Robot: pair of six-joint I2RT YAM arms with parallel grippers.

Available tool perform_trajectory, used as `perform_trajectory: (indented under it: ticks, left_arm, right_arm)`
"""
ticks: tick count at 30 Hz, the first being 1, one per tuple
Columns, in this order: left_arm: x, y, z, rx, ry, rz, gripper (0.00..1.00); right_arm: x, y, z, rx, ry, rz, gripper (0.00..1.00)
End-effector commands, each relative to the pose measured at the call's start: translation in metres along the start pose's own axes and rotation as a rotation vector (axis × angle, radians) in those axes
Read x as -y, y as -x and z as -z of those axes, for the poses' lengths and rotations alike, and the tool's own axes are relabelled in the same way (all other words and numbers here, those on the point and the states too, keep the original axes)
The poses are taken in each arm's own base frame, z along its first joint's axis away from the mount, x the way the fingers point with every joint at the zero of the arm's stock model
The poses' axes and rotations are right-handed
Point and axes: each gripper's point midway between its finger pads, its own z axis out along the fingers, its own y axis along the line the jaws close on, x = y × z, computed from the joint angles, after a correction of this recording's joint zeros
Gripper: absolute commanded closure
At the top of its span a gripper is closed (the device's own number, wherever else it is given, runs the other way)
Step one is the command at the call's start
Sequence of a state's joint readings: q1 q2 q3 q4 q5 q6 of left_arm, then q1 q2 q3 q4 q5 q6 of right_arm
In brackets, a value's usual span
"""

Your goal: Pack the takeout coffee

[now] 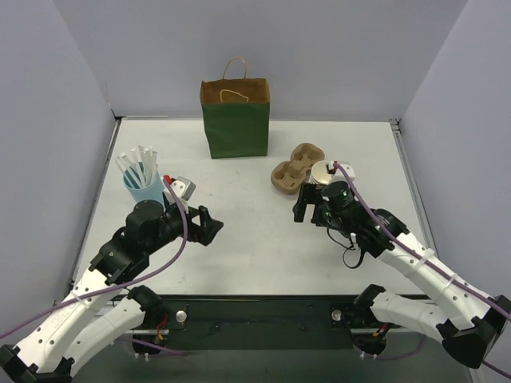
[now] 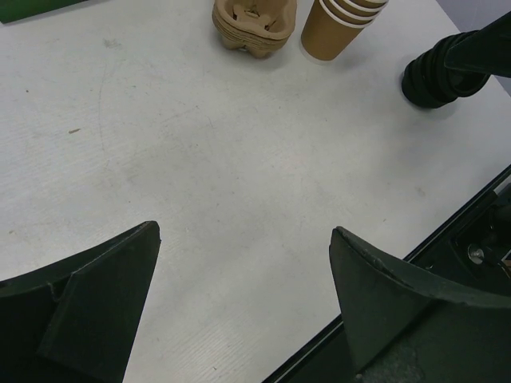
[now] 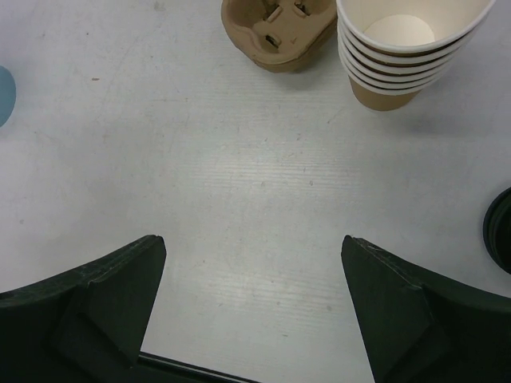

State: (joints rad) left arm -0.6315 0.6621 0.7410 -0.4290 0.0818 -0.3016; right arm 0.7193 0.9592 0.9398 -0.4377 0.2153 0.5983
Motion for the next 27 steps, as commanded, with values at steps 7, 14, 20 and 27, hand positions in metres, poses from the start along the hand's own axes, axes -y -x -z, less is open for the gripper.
perform_trajectory:
  ticks: [7,14,20,27]
  left_arm:
    - [-0.011,0.008,-0.001,0.032,0.063,-0.017,0.03]
    - [-0.012,0.007,-0.001,0.03,0.066,-0.016,0.03]
    - [-0.01,0.008,0.001,0.041,0.06,-0.016,0.03]
    - [-0.009,0.008,0.0,0.035,0.056,-0.018,0.03]
  right_arm:
    - [0.057,0.073,0.001,0.199,-0.376,0.083,0.09]
    - [0.094,0.13,-0.024,0.137,-0.386,-0.046,0.46]
    - [0.106,0.132,-0.055,0.026,-0.341,-0.091,0.58]
    - [0.113,0.121,-0.079,-0.053,-0.336,-0.102,0.64]
